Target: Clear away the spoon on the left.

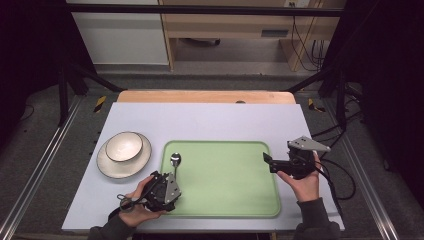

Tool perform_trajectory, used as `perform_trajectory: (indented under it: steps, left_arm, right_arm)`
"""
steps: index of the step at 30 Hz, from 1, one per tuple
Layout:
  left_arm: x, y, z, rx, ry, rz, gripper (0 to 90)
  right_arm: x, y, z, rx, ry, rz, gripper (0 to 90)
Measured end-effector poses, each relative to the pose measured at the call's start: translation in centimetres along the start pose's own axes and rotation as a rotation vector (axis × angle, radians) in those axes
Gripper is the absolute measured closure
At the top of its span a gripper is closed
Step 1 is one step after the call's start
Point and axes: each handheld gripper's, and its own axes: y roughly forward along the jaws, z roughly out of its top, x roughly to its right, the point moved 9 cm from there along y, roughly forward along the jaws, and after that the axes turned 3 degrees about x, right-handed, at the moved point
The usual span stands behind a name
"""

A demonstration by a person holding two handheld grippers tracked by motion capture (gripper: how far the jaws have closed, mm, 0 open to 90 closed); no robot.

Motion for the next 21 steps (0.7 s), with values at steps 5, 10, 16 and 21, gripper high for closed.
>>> perform_trajectory:
  steps: [5, 10, 16, 21]
  left_arm:
    - [0.24, 0.14, -0.02, -0.009, 0.005, -0.015, 27.0]
    - [0.33, 0.30, -0.14, -0.018, 0.004, -0.022, 23.6]
    - [0.45, 0.38, -0.17, -0.022, -0.006, -0.036, 20.8]
    - [0.78, 0.41, -0.31, -0.039, -0.006, -0.065, 18.9]
  right_arm:
    - [-0.04, 0.01, -0.02, -0.002, 0.003, 0.001, 4.7]
    - [-0.03, 0.05, -0.03, -0.003, 0.001, 0.002, 4.6]
    - [-0.05, 0.10, -0.10, -0.007, 0.000, 0.002, 4.4]
    - [-0.05, 0.12, -0.16, -0.013, -0.003, 0.001, 4.2]
